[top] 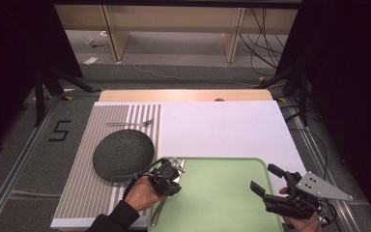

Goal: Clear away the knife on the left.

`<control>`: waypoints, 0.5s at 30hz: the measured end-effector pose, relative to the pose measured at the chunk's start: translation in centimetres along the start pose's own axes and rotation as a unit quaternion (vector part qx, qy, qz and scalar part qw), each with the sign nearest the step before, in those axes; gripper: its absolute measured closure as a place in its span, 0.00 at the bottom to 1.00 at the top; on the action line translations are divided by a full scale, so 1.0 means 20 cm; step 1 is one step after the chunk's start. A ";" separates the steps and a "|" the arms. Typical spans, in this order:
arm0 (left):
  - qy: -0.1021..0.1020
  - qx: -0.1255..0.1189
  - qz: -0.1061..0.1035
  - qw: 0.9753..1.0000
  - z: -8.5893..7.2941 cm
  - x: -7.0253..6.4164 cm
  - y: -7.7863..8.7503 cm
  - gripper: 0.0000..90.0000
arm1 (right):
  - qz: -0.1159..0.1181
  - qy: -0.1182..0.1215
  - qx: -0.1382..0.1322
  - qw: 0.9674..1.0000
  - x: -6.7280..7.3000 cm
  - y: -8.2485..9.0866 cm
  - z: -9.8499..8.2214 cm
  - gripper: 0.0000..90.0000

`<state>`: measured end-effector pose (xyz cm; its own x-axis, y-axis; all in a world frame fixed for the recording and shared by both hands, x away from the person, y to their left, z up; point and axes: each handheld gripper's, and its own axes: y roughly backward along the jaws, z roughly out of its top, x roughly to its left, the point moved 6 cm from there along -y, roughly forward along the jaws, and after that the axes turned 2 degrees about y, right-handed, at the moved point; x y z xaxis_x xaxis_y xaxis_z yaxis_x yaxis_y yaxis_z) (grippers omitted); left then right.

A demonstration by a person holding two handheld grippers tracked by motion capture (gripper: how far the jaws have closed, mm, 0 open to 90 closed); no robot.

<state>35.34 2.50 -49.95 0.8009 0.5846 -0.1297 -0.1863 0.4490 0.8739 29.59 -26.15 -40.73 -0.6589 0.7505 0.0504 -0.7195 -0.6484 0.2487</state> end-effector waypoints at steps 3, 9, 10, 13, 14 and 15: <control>0.003 -0.012 -0.002 1.000 0.00 0.00 0.03 0.84 | 0.000 0.000 0.000 1.000 0.00 0.00 0.00 0.21; 0.032 -0.074 -0.021 0.997 0.01 0.00 0.11 0.62 | 0.000 0.000 0.000 1.000 0.00 0.00 0.00 0.21; 0.034 -0.082 -0.018 0.996 0.01 0.01 0.12 0.62 | -0.001 0.001 0.000 1.000 0.00 0.00 0.00 0.21; 0.043 -0.119 -0.019 0.992 0.01 0.01 0.16 0.53 | -0.001 0.001 0.000 1.000 0.00 0.00 0.00 0.21; 0.043 -0.119 -0.019 0.992 0.01 0.01 0.16 0.51 | -0.001 0.001 0.000 1.000 0.00 0.00 0.00 0.21; 0.047 -0.129 -0.023 0.990 0.01 0.01 0.18 0.51 | -0.001 0.001 0.000 1.000 0.00 0.00 0.00 0.21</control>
<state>34.99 4.04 -46.70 0.7578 0.6144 -0.2197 -0.3003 0.6273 0.7185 29.62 -26.12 -40.74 -0.6581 0.7513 0.0489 -0.7204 -0.6473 0.2490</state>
